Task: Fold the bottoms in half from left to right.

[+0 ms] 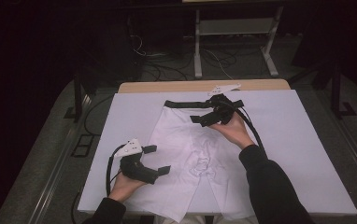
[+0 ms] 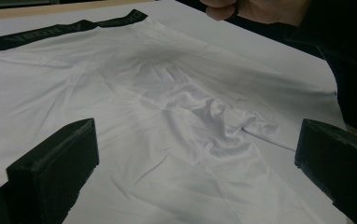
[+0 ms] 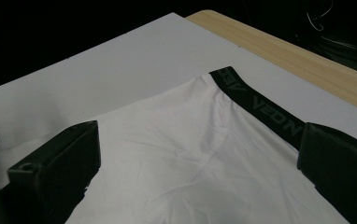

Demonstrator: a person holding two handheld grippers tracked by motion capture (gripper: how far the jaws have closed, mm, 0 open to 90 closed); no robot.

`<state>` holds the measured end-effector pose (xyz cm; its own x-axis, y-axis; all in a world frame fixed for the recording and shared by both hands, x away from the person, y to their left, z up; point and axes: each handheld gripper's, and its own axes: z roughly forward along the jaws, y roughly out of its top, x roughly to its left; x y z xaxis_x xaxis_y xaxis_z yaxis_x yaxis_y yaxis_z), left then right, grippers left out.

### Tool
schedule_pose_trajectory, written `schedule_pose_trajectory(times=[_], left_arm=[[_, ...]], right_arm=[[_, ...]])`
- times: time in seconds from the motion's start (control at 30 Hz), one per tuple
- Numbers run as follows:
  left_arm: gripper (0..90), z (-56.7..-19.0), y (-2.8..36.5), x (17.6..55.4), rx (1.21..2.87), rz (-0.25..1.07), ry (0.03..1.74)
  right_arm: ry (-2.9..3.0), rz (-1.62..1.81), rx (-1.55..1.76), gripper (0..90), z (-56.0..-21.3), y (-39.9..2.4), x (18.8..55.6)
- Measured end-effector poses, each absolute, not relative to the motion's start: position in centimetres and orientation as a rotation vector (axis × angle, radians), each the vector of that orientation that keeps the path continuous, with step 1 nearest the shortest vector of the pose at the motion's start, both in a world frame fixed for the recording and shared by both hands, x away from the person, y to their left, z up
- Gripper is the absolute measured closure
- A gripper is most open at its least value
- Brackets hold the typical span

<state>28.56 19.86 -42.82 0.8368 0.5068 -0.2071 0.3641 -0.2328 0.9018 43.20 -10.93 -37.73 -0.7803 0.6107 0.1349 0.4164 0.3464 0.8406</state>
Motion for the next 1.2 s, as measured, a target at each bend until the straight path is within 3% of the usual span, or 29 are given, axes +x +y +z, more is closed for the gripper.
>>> schedule_pose_trajectory(times=[1.2], left_arm=[[0.0,-42.7,19.9,28.7,1.840,0.148,0.652]], right_arm=[[2.441,1.353,0.901,0.0,-38.1,-5.7,46.7]])
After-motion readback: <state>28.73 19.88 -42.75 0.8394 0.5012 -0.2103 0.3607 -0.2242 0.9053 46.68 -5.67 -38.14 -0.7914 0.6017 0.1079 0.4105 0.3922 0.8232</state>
